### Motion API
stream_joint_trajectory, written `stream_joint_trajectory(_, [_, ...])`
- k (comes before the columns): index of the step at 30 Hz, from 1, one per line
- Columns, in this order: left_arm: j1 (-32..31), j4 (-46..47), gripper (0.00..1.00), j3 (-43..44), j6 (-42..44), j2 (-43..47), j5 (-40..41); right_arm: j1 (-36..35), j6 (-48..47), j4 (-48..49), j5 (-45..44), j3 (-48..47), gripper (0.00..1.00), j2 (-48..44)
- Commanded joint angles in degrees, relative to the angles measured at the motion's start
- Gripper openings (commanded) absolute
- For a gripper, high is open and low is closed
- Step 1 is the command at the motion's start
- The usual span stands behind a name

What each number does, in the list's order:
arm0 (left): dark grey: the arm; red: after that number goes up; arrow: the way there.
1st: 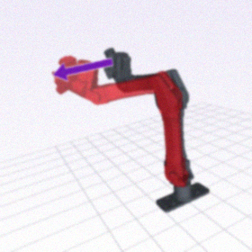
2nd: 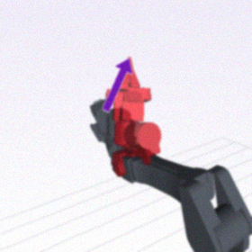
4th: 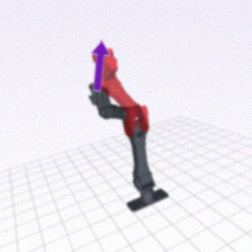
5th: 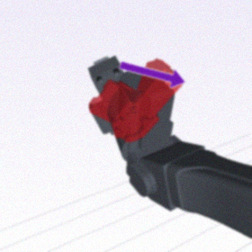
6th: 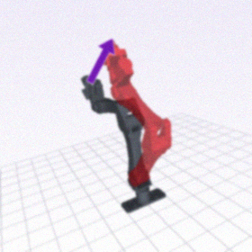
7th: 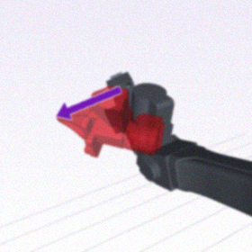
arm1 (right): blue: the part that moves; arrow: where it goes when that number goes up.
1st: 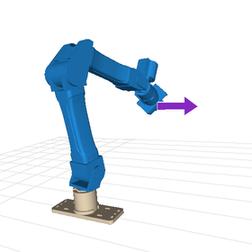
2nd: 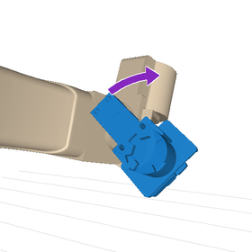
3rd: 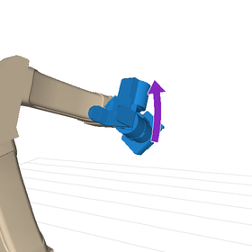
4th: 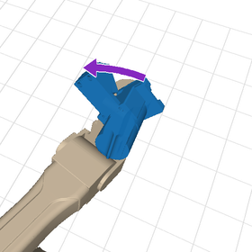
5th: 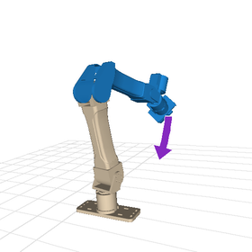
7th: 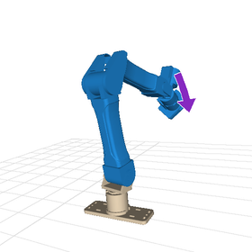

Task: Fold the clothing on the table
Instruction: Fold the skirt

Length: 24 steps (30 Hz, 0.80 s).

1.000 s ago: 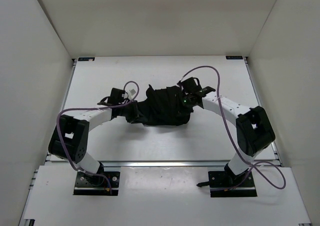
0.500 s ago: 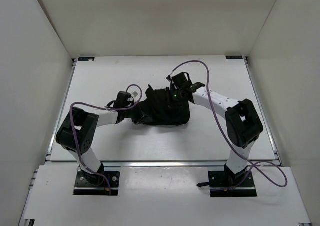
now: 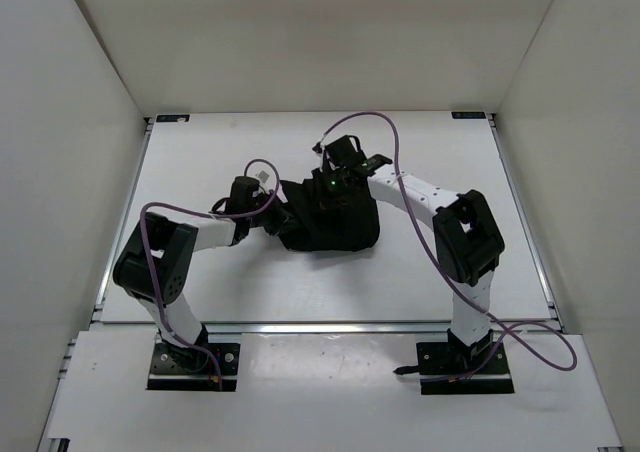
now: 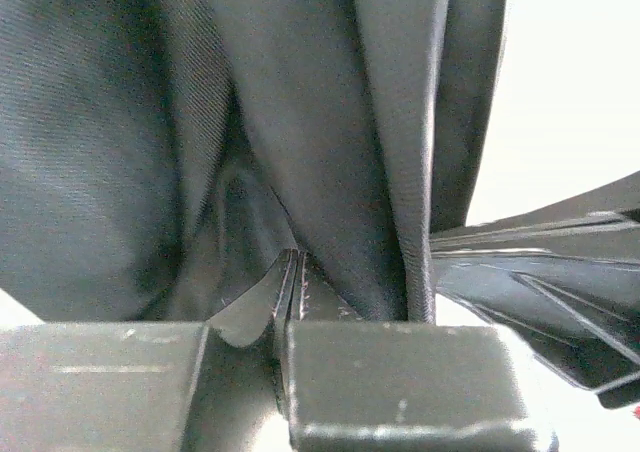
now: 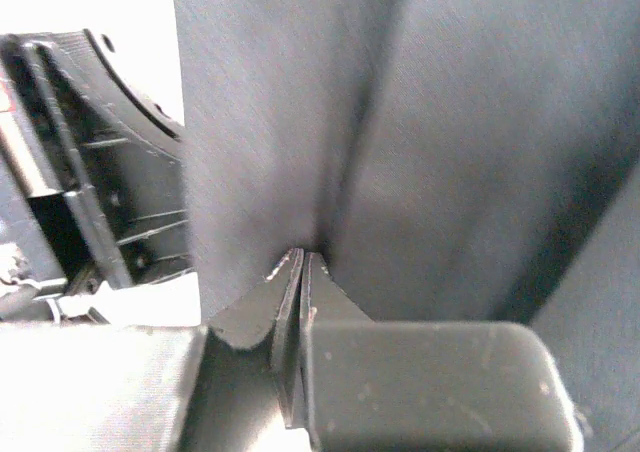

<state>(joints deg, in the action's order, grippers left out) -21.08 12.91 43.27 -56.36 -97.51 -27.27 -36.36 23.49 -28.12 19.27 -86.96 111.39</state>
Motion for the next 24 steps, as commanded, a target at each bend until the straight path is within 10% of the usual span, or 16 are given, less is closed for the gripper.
stream_joint_trajectory(1, [2.2,1.4,0.0,1.8,1.2,3.5,-0.9,-0.8,-1.7,0.6,1.6,-6.5,0.0,2.3])
stream_joint_trajectory(14, [9.1,-15.7,0.0,7.0,14.9,11.0,0.8,-1.9,-4.7,-7.7,-0.1,-19.0,0.02,8.7])
stream_joint_trajectory(20, [7.9,-26.9,0.1,15.2,23.1,15.3,5.6,3.7,-0.8,3.8,0.8,-4.8,0.28,-6.1])
stream_joint_trajectory(24, [1.1,-29.8,0.33,19.0,25.5,15.9,8.5,9.4,-0.8,7.0,-2.3,4.8,0.49,-15.0])
